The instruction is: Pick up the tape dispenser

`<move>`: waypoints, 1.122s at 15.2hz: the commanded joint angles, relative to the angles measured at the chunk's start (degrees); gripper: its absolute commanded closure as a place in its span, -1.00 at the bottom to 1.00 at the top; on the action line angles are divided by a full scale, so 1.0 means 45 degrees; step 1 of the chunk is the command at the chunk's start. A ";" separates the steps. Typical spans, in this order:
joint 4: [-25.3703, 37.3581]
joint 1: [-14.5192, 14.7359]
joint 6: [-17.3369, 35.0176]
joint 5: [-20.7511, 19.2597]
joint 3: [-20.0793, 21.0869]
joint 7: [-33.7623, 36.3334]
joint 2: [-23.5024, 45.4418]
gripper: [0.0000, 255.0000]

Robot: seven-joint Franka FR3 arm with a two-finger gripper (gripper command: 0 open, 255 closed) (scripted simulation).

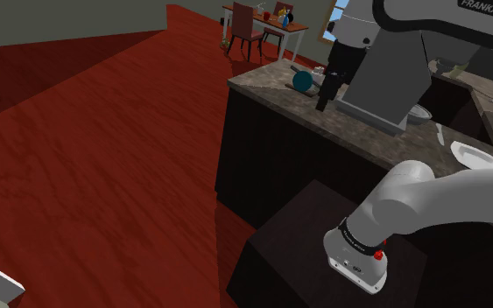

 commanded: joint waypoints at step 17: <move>0.1912 -0.0911 0.3824 -0.1222 -0.3839 -0.4050 0.4411 -1.00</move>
